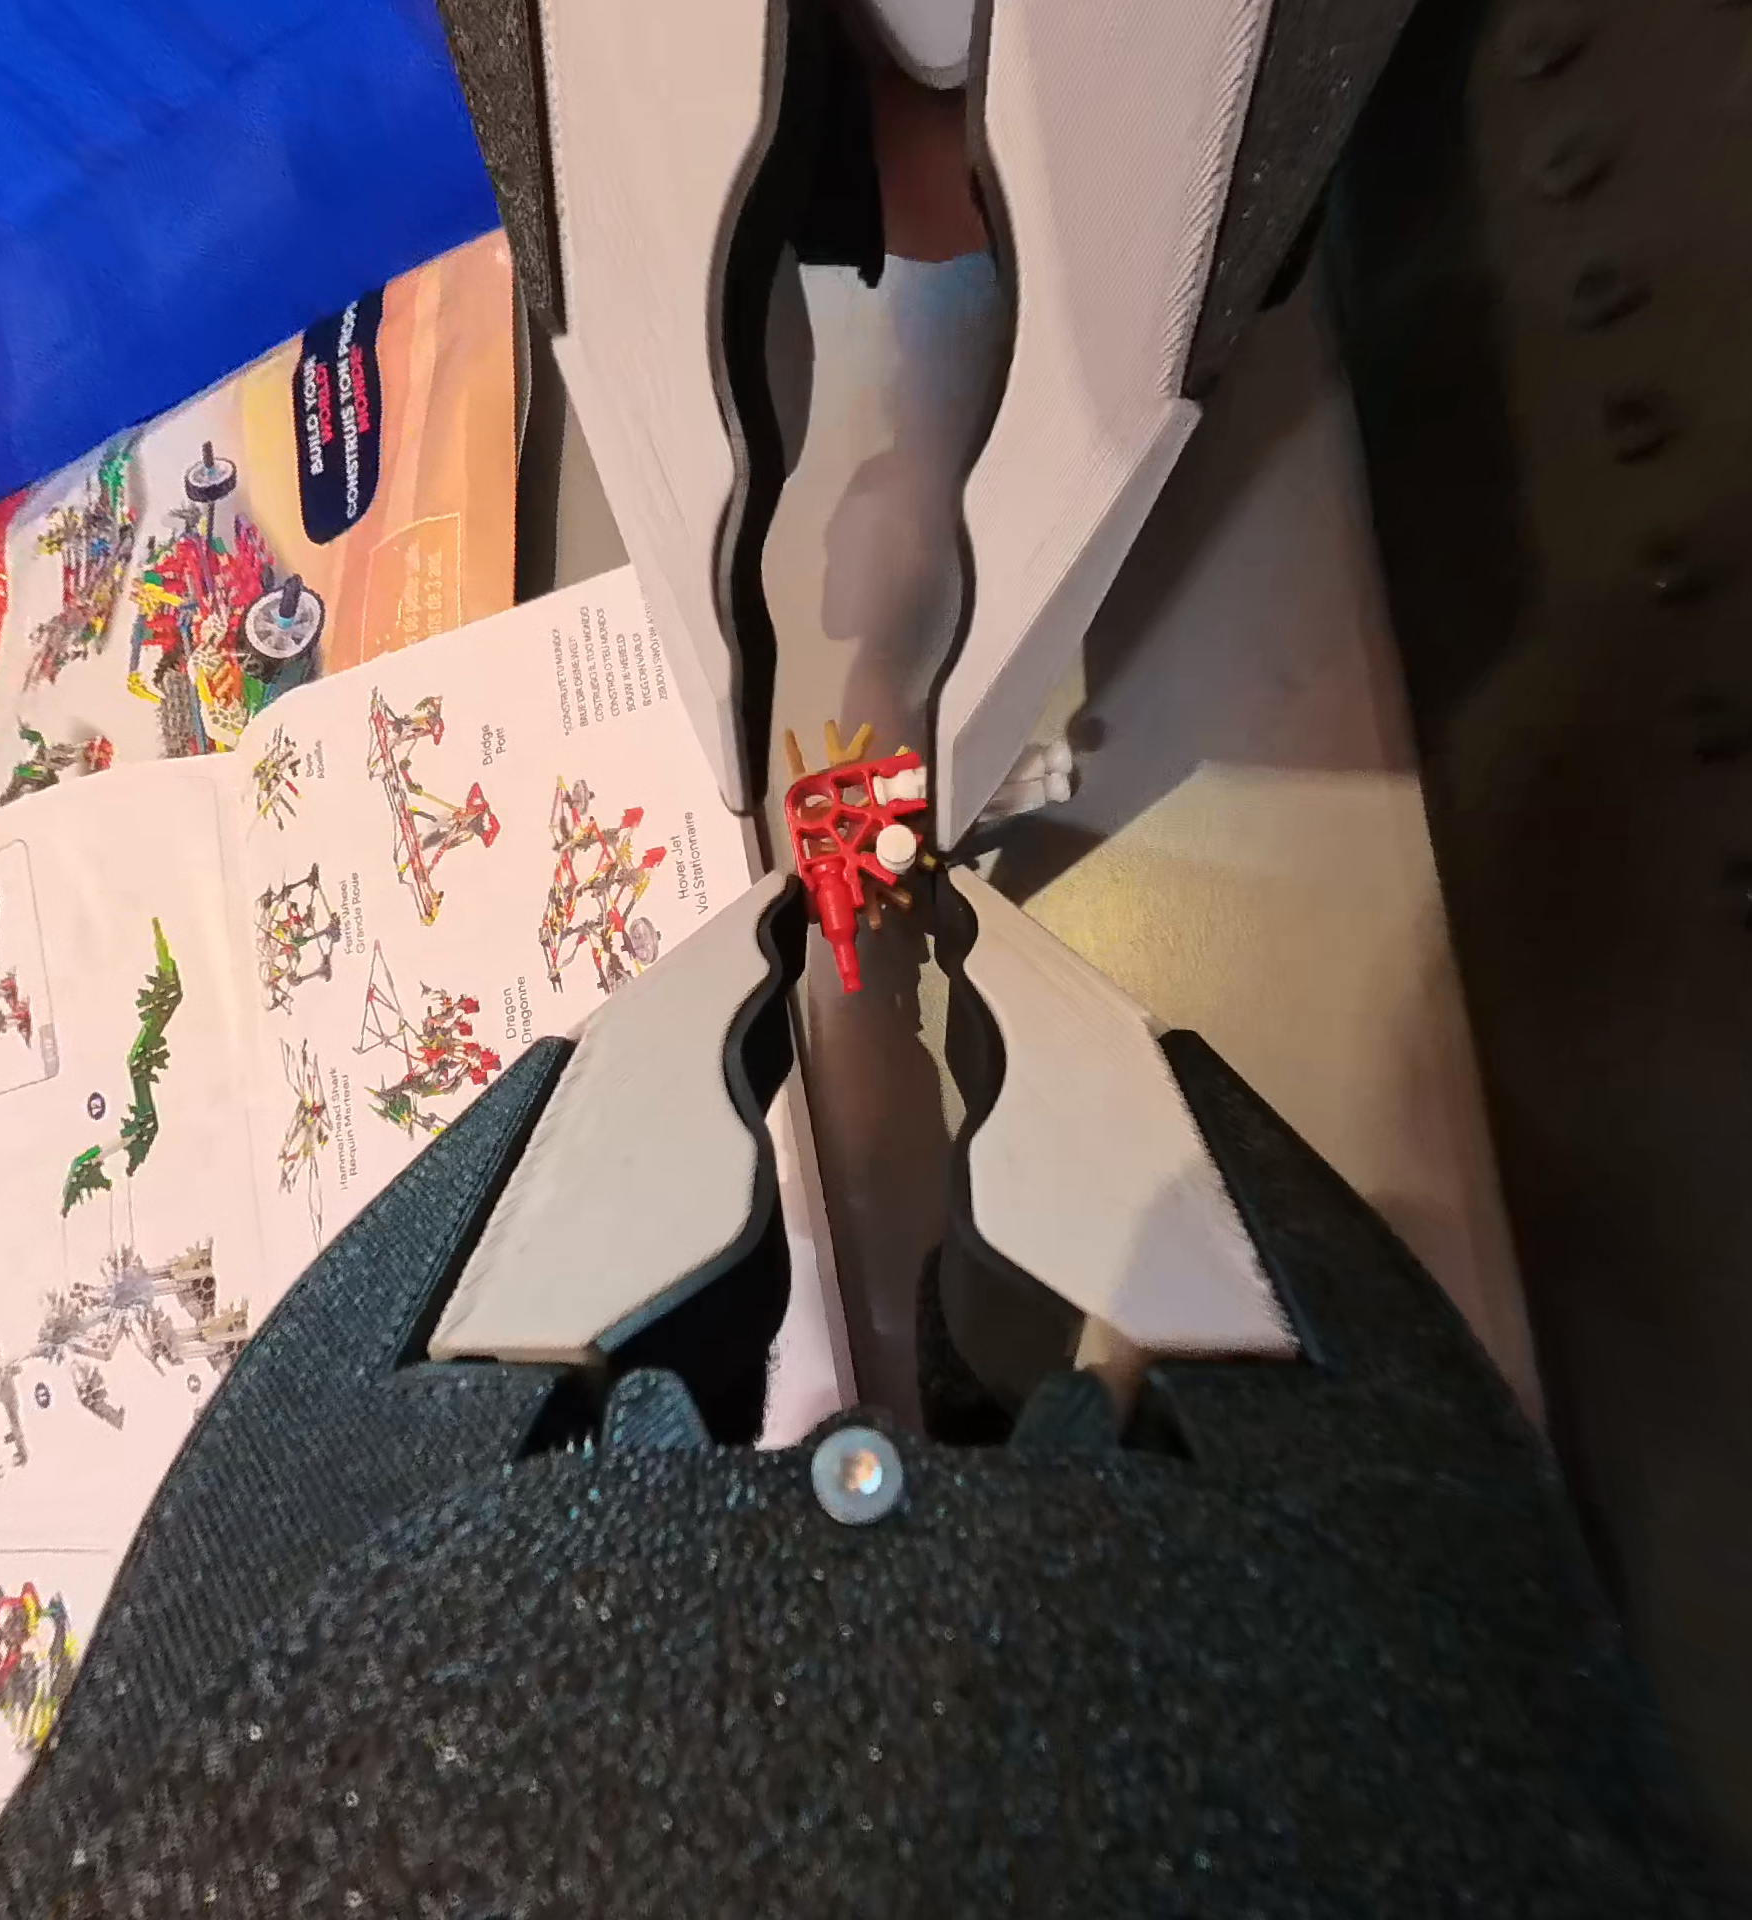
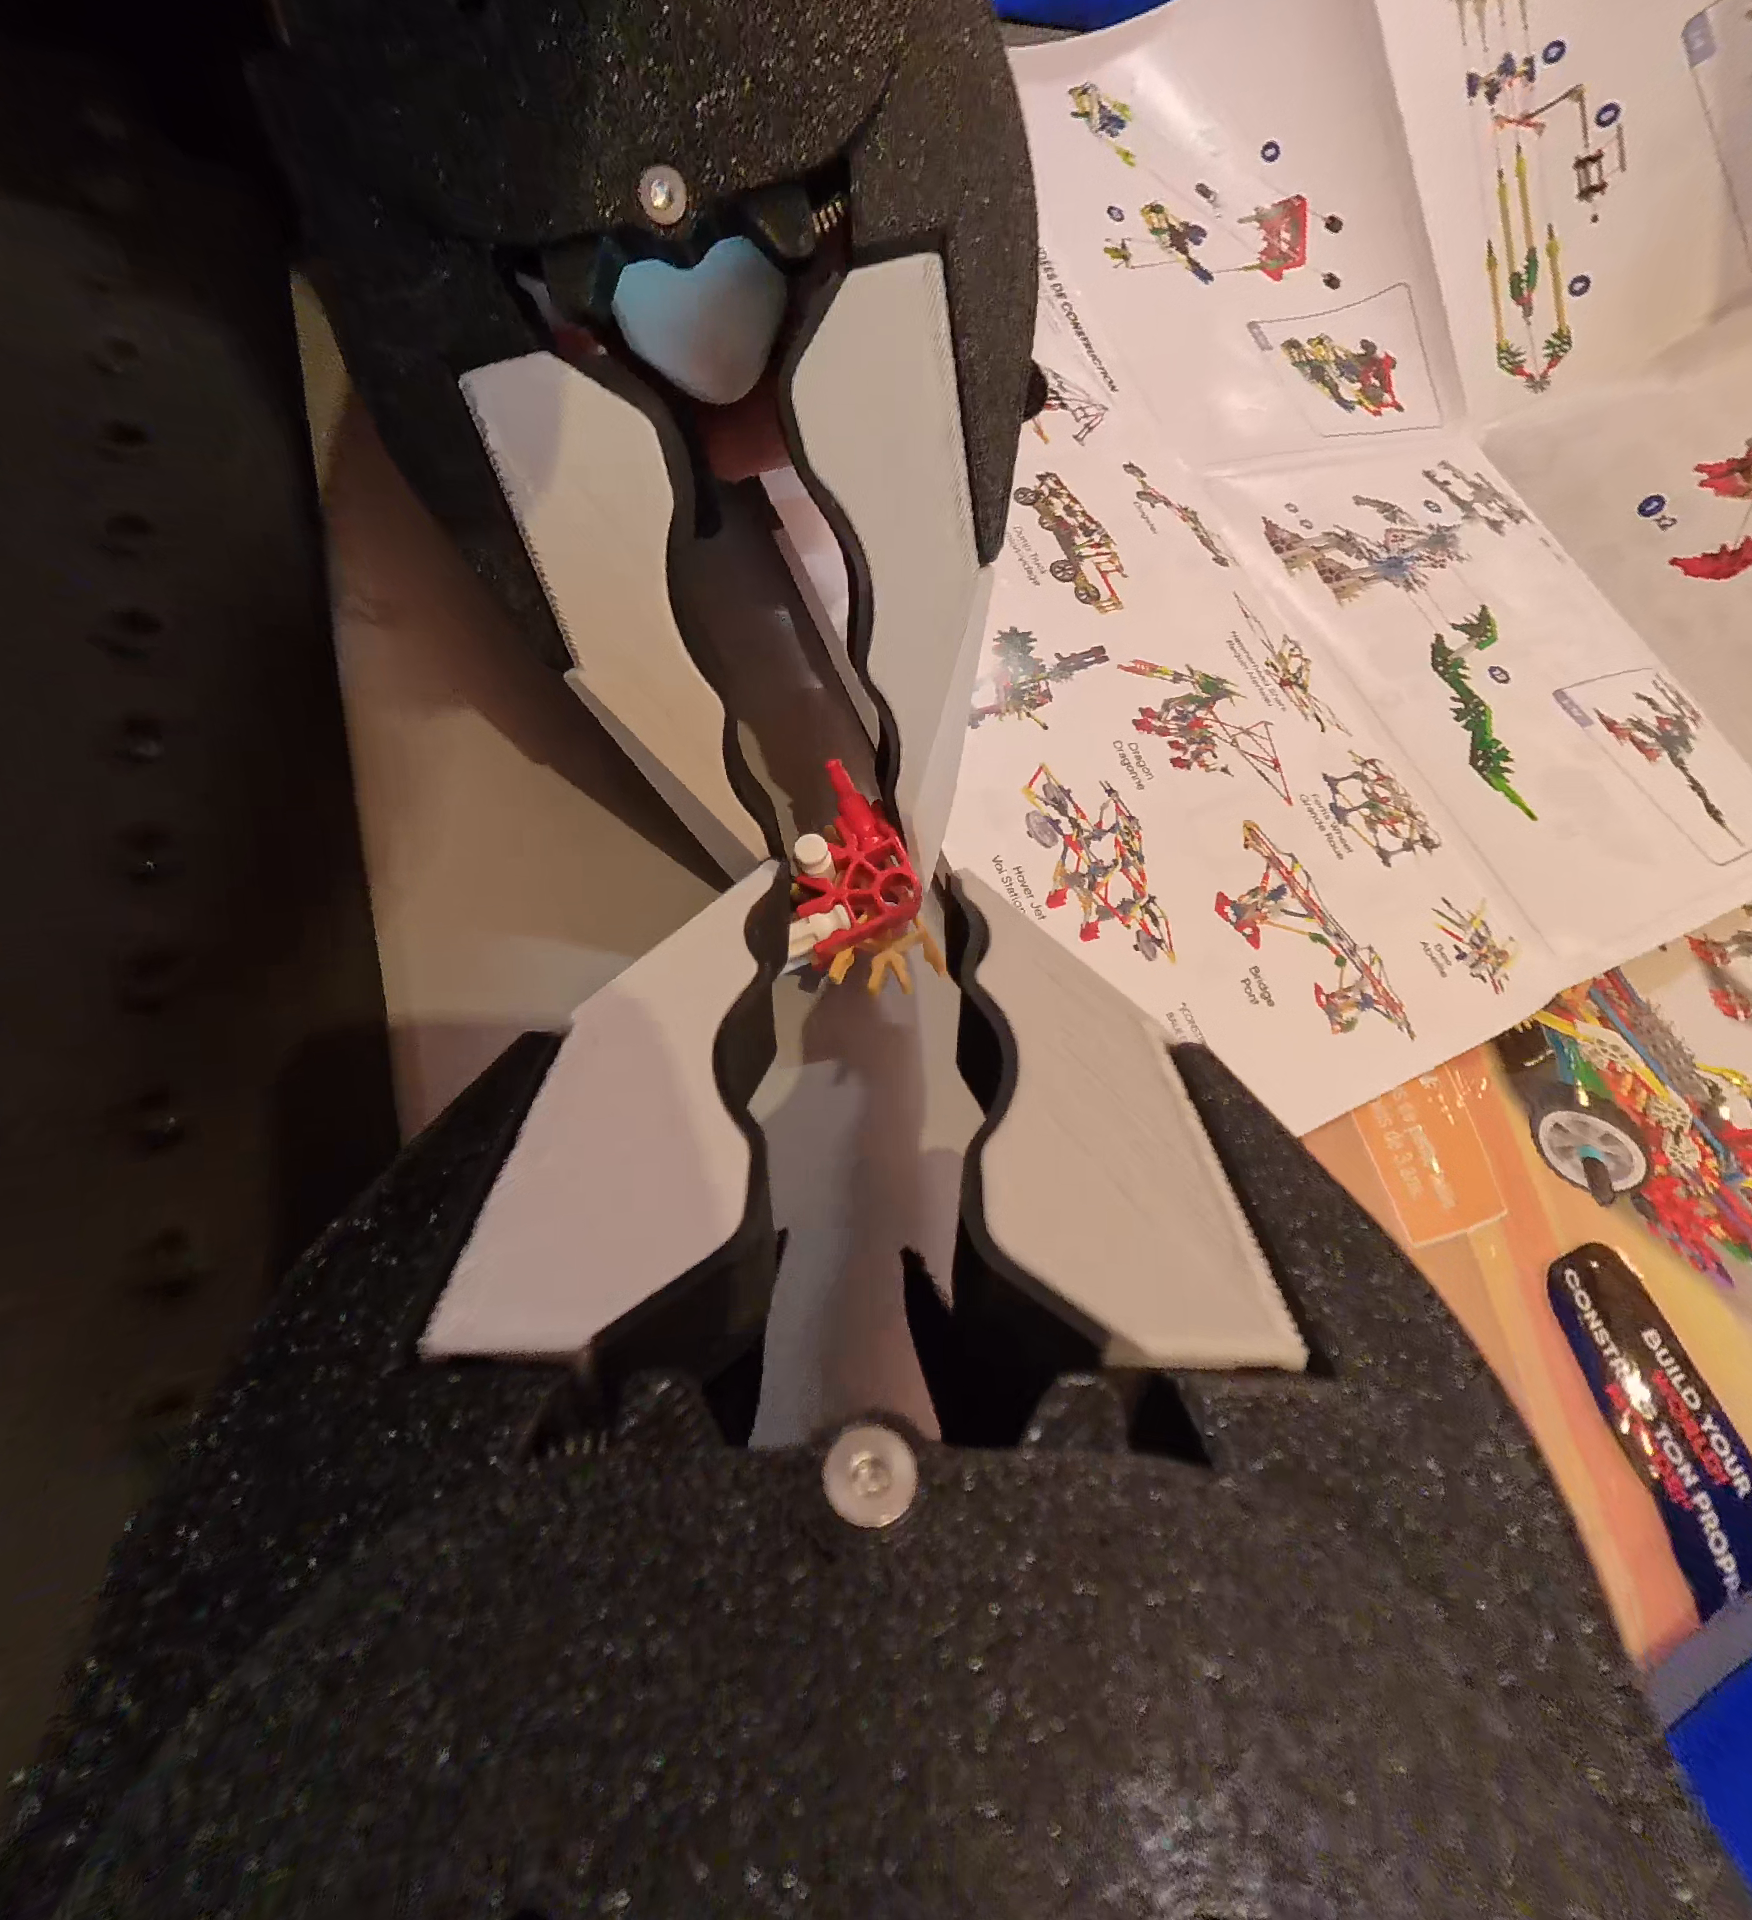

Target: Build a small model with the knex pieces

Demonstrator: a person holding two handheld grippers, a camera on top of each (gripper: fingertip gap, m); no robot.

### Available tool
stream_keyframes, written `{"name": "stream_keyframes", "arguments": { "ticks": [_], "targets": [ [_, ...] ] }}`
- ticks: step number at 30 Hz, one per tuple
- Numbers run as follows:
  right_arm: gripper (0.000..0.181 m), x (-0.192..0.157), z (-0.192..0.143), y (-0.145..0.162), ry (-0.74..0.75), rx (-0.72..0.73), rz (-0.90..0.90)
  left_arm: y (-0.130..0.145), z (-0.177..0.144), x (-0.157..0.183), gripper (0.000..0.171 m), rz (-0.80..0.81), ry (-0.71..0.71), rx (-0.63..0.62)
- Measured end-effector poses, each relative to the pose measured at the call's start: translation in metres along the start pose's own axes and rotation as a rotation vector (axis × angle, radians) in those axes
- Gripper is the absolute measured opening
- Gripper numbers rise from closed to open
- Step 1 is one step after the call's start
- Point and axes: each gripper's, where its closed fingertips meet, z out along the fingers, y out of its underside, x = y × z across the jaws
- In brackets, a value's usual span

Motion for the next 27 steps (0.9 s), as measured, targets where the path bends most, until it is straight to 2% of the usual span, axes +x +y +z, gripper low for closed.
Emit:
{"name": "stream_keyframes", "arguments": {
  "ticks": [12, 27],
  "targets": [
    [0.023, 0.0046, 0.0010, 0.0040, 0.018, 0.021, 0.094, -0.0028, 0.0037, -0.0016, 0.019, -0.051, 0.016, -0.028],
    [0.021, 0.0045, 0.0015, 0.0031, -0.012, 0.018, 0.110, -0.0052, 0.0049, -0.0032, 0.017, 0.019, -0.042, -0.060]
  ]
}}
